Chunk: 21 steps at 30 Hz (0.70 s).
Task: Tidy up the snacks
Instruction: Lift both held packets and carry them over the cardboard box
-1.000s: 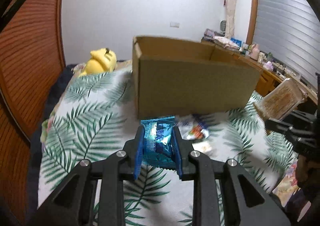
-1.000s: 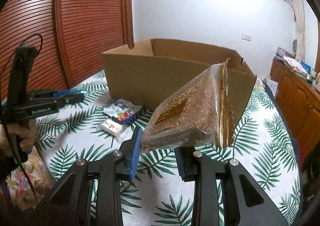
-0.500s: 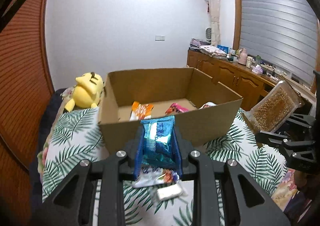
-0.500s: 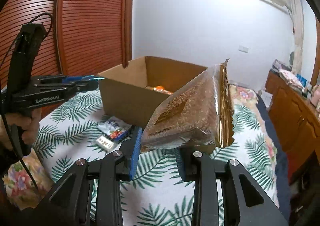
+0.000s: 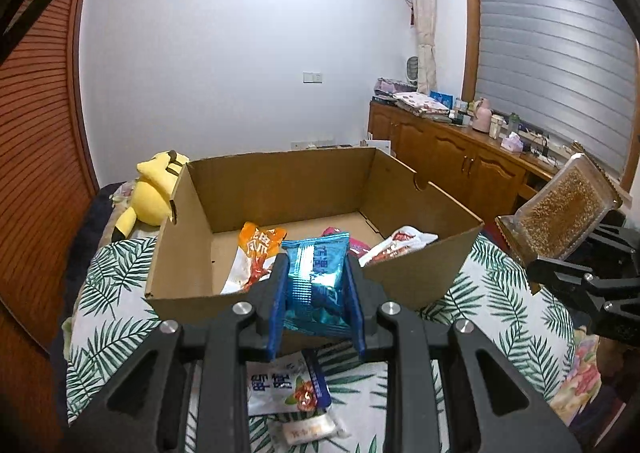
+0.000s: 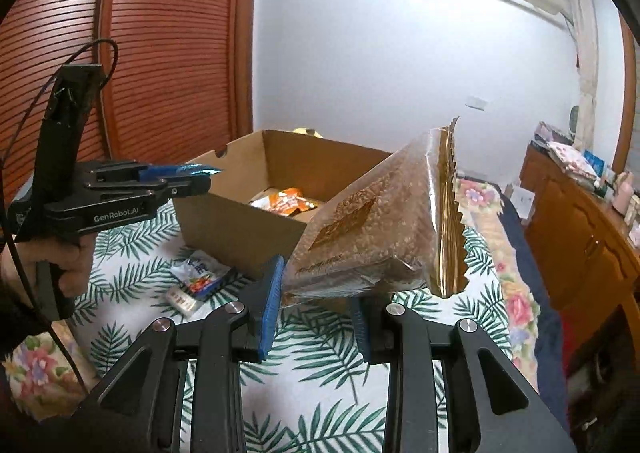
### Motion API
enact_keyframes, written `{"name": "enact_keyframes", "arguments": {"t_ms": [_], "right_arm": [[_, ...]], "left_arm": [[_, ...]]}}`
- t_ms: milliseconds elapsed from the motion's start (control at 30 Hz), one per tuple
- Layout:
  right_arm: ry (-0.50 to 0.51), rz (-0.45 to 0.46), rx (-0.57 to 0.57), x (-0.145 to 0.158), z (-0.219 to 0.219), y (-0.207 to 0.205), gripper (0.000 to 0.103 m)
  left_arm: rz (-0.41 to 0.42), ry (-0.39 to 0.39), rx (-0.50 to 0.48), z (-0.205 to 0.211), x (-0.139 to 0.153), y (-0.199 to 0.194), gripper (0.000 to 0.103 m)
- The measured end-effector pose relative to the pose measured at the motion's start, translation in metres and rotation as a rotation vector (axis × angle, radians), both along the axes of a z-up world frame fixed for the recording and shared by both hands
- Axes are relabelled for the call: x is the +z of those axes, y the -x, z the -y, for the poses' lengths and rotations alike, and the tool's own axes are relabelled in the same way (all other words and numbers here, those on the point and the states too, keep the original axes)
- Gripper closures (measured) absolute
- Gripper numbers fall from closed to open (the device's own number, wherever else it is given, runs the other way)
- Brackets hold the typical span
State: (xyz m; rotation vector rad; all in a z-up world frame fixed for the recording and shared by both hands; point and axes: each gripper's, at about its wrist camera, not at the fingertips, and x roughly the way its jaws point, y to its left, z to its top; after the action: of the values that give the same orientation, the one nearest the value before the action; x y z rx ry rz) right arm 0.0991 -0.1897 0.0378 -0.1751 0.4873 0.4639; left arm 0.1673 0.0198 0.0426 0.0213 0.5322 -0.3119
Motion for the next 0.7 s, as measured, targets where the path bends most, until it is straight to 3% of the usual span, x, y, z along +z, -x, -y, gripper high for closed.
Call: {"name": "enact_keyframes", "arguments": {"t_ms": [700], "right_arm": [[-0.011, -0.002, 0.056, 0.003, -0.027, -0.066, 0.073]], "left_arm": [[-0.009, -0.023, 0.030, -0.013, 0.001, -0.068, 0.078]]}}
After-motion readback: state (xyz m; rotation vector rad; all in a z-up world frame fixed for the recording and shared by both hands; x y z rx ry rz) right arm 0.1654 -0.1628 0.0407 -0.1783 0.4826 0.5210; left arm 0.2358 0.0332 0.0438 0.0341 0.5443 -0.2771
